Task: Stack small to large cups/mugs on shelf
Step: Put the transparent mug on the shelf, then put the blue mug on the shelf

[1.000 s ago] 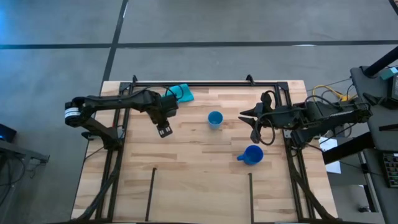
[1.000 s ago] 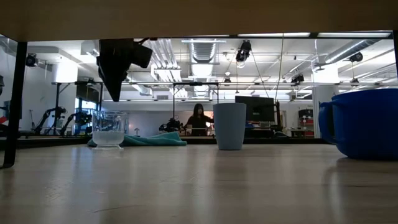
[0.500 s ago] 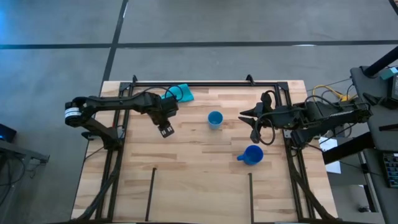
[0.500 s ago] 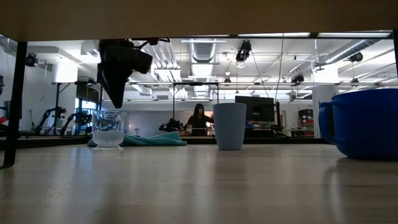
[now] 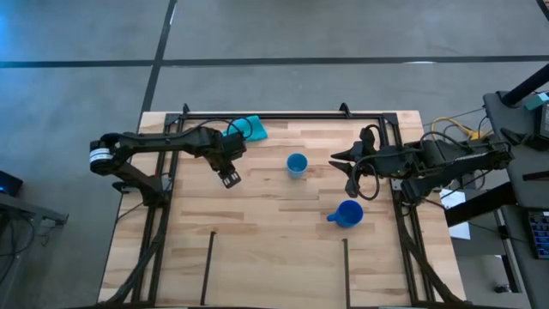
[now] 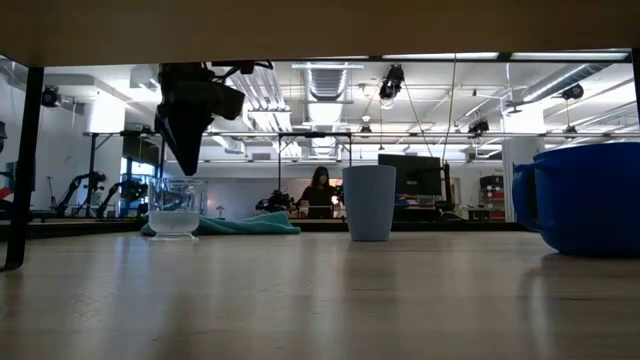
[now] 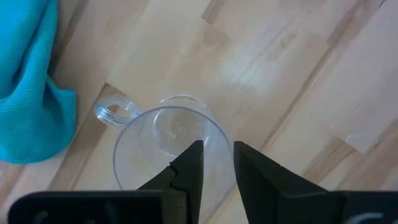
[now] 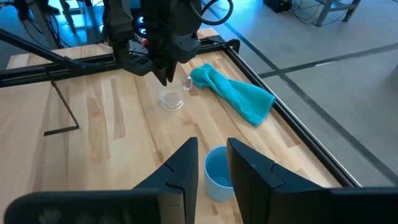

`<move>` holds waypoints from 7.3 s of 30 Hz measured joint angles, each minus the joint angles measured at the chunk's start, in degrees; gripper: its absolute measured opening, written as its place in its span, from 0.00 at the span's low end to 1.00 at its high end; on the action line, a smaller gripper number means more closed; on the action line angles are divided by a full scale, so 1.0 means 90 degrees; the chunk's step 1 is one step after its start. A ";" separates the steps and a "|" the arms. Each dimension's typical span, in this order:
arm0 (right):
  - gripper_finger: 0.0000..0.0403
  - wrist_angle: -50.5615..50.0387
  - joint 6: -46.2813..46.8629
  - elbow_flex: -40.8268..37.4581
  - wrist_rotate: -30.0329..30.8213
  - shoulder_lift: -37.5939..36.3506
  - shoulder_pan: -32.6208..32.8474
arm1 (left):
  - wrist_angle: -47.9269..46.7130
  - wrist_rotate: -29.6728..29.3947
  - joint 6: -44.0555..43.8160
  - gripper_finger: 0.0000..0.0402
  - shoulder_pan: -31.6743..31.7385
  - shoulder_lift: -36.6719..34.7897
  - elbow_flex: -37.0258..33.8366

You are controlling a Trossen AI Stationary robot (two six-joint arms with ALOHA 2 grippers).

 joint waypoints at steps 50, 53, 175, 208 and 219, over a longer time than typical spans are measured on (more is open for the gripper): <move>0.20 0.0000 0.0000 -0.0002 -0.0002 0.0000 0.0001 | 0.0559 0.0237 -0.0481 0.18 -0.0010 0.0216 -0.0413; 0.20 0.0000 0.0000 -0.0002 -0.0001 0.0000 0.0002 | 0.0573 0.0231 -0.0480 0.18 -0.0010 0.0342 -0.0415; 0.20 0.0002 -0.0010 -0.0447 -0.0027 0.0002 0.0002 | -0.1513 0.0525 -0.4821 0.00 -0.6003 0.2098 0.5304; 0.20 0.0011 -0.0004 -0.0449 -0.0027 0.0002 0.0001 | -0.1600 0.0659 -0.4984 0.21 -0.5813 0.1762 0.5554; 0.20 0.0013 -0.0443 -0.0313 -0.0871 0.0007 0.0002 | -0.1593 -0.0962 -0.3103 0.22 -0.5297 0.1041 0.5544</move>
